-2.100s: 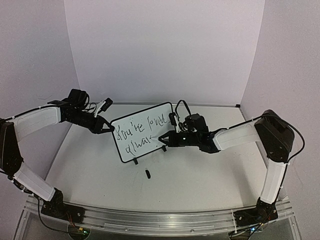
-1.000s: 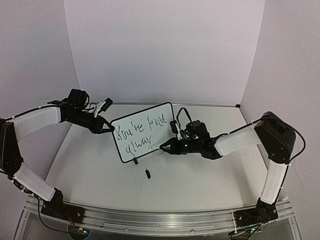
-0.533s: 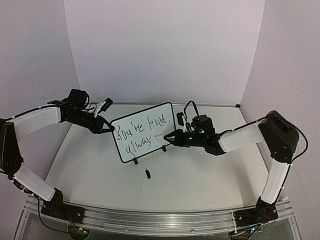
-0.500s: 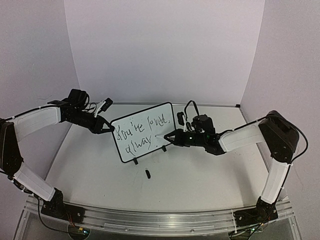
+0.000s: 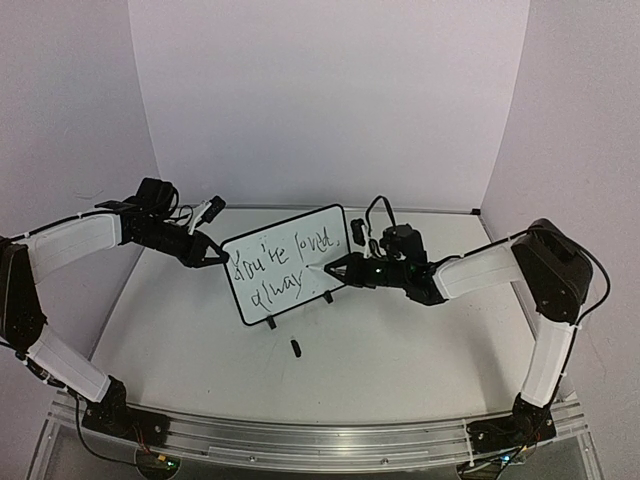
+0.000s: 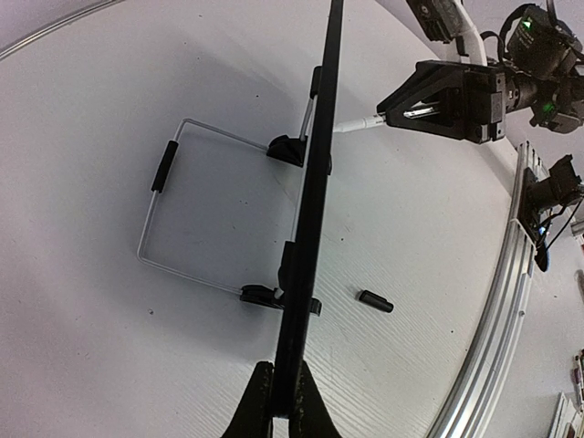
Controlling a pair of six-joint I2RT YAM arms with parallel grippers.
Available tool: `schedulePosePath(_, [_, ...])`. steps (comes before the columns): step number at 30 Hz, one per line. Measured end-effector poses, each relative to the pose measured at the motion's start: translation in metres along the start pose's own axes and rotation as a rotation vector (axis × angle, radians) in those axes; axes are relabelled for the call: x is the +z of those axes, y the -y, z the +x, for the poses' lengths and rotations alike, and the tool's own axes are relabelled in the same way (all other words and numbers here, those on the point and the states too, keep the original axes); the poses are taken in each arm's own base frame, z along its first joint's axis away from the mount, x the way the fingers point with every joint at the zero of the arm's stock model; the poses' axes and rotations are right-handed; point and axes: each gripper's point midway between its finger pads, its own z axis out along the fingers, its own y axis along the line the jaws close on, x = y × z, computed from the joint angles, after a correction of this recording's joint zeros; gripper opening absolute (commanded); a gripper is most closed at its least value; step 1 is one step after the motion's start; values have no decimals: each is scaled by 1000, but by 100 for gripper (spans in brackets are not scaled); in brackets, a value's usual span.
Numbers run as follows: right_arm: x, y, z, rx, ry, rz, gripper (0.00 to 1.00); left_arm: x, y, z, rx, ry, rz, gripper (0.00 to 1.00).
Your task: Write a sentence on the whiteboard
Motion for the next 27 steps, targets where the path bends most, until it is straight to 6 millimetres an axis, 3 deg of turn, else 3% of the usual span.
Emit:
schedulePosePath(13, [6,4,14,11,-47,-22,0,0,0,0,0,0,0,0])
schedulePosePath(21, [1,21,28,24,-52,36,0,0,0,0,0,0,0,0])
schedulePosePath(27, [-1,24,29,25,-46,49,0,0,0,0,0,0,0,0])
